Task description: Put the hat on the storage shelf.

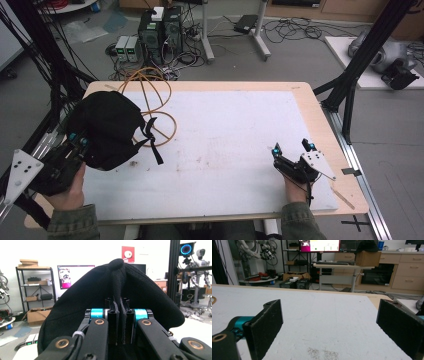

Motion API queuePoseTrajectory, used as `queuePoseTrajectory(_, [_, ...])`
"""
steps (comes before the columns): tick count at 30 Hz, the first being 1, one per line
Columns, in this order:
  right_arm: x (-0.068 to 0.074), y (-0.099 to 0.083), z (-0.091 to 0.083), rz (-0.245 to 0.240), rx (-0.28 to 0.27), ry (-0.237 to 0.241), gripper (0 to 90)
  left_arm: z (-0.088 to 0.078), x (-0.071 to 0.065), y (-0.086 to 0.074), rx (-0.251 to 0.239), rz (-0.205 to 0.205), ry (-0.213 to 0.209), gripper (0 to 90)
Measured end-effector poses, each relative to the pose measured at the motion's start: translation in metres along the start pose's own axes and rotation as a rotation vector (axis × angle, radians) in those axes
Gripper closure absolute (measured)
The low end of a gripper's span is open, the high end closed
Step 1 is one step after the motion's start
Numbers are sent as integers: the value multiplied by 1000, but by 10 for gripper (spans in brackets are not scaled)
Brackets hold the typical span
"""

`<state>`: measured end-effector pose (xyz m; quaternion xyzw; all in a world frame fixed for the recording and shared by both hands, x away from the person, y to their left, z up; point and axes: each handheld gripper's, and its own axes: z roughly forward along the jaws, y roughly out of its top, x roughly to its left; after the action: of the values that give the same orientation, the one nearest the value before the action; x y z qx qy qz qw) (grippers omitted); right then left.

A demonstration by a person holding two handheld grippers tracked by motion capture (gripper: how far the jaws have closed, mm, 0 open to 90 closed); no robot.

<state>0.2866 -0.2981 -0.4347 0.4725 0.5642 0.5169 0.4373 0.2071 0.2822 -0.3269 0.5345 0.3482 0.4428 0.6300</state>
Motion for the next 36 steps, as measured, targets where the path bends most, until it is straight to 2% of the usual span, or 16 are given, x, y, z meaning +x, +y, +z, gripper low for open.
queuePoseTrajectory(6, [-1,0,-1,2,4,-1,60,7,2,6,-43,-14,13,866])
queuePoseTrajectory(12, [-2,1,-3,-3,-3,-4,60,15,0,11,-74,-26,2,866])
queuePoseTrajectory(16, [-3,1,-4,3,-3,-5,60,20,-2,13,-94,-52,-6,866])
queuePoseTrajectory(19, [-2,1,-4,0,-3,0,60,30,-5,18,-112,-56,-17,866])
queuePoseTrajectory(26, [-2,0,-4,-5,2,6,60,44,-9,26,-116,-48,-31,866])
queuePoseTrajectory(34, [-3,2,-5,-3,-9,4,60,57,-10,27,-117,-56,-30,866])
queuePoseTrajectory(36, [-2,2,-5,-4,-8,7,64,64,-9,27,-125,-71,-29,866])
